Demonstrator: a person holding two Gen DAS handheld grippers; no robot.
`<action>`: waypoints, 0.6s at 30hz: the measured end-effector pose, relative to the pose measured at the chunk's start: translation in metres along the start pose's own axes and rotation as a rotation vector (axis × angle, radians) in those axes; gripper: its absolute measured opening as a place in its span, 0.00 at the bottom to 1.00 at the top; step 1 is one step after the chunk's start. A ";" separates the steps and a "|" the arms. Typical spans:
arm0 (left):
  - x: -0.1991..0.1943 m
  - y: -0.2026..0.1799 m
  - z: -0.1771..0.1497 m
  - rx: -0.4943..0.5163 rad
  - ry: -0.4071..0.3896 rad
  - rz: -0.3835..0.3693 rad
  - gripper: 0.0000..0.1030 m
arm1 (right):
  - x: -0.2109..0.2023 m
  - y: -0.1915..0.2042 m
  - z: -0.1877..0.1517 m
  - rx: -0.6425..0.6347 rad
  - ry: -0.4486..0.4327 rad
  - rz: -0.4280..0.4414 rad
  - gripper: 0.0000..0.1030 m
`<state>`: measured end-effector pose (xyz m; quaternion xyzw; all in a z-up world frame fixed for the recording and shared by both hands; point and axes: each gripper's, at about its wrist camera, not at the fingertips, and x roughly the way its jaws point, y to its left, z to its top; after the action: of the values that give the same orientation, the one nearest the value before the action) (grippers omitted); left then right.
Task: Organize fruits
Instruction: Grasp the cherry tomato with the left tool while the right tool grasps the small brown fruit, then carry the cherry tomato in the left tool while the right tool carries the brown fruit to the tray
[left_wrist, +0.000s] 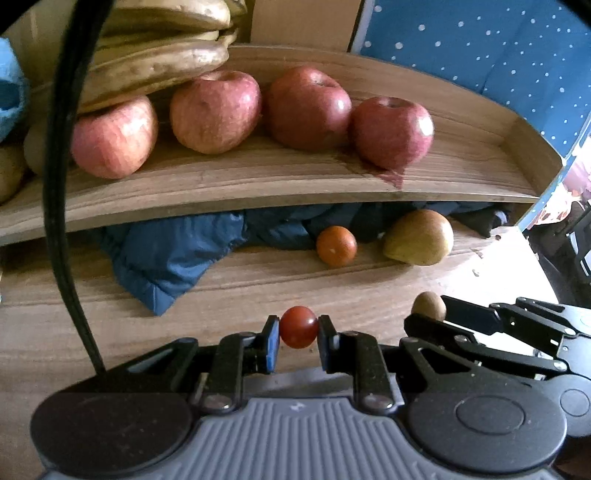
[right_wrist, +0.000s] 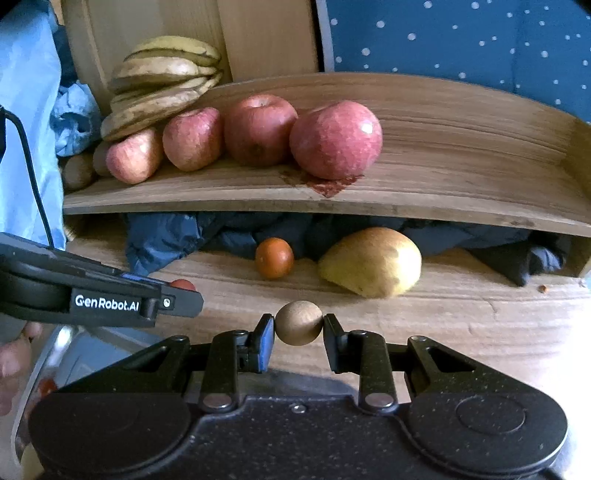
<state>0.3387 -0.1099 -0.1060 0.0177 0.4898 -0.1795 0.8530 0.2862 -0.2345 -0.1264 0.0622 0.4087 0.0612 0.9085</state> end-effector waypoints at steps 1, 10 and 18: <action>-0.003 -0.002 -0.002 -0.005 -0.004 0.001 0.23 | -0.004 -0.001 -0.002 -0.003 -0.003 0.003 0.30; -0.023 -0.020 -0.020 -0.032 -0.037 0.018 0.23 | -0.042 -0.007 -0.021 -0.045 -0.025 0.033 0.30; -0.037 -0.035 -0.039 -0.053 -0.053 0.028 0.23 | -0.065 -0.011 -0.038 -0.075 -0.028 0.063 0.30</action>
<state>0.2784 -0.1243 -0.0902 -0.0025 0.4713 -0.1548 0.8683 0.2153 -0.2532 -0.1053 0.0419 0.3912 0.1042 0.9134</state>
